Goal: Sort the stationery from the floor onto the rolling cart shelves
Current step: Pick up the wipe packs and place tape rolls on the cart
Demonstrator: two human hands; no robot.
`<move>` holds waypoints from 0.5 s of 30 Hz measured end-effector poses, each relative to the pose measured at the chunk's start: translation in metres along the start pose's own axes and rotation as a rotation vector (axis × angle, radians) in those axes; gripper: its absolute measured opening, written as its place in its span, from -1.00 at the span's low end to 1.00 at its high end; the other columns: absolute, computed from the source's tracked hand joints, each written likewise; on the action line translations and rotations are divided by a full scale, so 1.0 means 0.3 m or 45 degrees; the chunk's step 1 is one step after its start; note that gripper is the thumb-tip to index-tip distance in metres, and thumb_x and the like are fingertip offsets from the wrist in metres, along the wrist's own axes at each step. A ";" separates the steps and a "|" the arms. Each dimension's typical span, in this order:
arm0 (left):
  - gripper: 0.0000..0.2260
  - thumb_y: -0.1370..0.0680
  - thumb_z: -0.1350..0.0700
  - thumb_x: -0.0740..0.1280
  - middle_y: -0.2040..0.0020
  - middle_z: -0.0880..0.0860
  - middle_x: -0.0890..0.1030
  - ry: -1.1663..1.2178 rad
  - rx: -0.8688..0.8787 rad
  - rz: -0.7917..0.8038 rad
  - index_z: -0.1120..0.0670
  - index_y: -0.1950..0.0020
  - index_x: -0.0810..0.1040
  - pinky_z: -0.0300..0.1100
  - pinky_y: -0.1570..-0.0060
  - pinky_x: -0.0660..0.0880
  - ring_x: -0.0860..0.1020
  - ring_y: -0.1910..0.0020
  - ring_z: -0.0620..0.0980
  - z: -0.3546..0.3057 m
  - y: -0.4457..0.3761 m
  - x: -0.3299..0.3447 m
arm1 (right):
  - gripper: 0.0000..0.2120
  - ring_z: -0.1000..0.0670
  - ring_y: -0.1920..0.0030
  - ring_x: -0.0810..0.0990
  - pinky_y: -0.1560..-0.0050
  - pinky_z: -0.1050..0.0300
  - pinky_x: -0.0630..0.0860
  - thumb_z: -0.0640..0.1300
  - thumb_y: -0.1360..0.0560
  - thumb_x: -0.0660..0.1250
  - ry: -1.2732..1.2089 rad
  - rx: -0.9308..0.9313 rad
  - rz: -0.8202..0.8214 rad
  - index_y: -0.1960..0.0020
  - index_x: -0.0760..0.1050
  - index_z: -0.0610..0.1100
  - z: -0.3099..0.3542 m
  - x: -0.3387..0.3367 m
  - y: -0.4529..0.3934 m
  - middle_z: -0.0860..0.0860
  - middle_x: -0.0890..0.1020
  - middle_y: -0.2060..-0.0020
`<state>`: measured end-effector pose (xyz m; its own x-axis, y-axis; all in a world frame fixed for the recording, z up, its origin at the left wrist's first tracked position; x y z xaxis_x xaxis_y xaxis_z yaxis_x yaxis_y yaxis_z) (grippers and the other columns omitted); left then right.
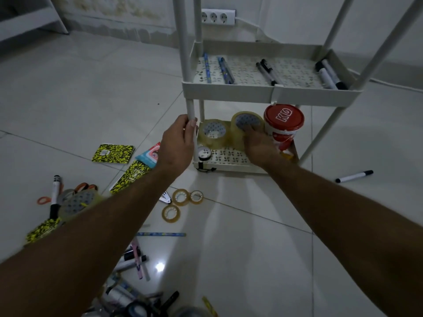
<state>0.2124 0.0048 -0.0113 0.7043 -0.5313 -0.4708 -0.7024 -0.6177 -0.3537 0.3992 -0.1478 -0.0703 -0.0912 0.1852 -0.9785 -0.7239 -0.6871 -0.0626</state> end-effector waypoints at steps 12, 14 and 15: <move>-0.70 -0.66 0.04 0.29 -0.13 -0.02 0.60 -0.043 -0.158 0.233 0.10 -0.37 0.51 -0.26 0.02 0.58 0.61 0.01 -0.13 0.126 0.111 -0.038 | -0.88 -0.07 0.07 0.54 0.14 0.01 0.48 -0.09 -0.59 0.27 -0.387 -0.330 -0.121 -0.03 0.54 -0.11 0.241 0.032 0.305 -0.04 0.58 0.07; -0.78 -0.62 0.08 0.35 -0.03 0.02 0.64 -0.180 -0.133 0.280 0.11 -0.24 0.59 -0.31 0.12 0.56 0.59 0.12 -0.17 0.169 0.148 -0.064 | -0.86 -0.06 0.07 0.57 0.09 -0.02 0.52 -0.06 -0.58 0.29 -0.396 -0.402 0.037 -0.04 0.58 -0.08 0.295 0.081 0.334 -0.03 0.62 0.09; -0.82 -0.61 0.09 0.38 0.03 0.02 0.66 -0.288 -0.127 0.322 0.11 -0.17 0.62 -0.29 0.15 0.55 0.58 0.16 -0.16 0.191 0.165 -0.078 | -0.84 -0.06 0.04 0.58 0.06 -0.02 0.53 -0.03 -0.58 0.30 -0.374 -0.424 0.121 -0.08 0.59 -0.07 0.322 0.104 0.344 -0.03 0.63 0.07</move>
<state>0.1552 0.0199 -0.0643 0.4608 -0.5397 -0.7046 -0.8305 -0.5422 -0.1277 0.2555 -0.1449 -0.0883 -0.3719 0.2690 -0.8885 -0.4481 -0.8902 -0.0819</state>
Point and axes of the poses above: each hand's wrist, its own y-axis away from the middle knuckle, its own x-axis out of the palm, z = x × y, the point moved 4 cm from there along -y, towards the middle knuckle
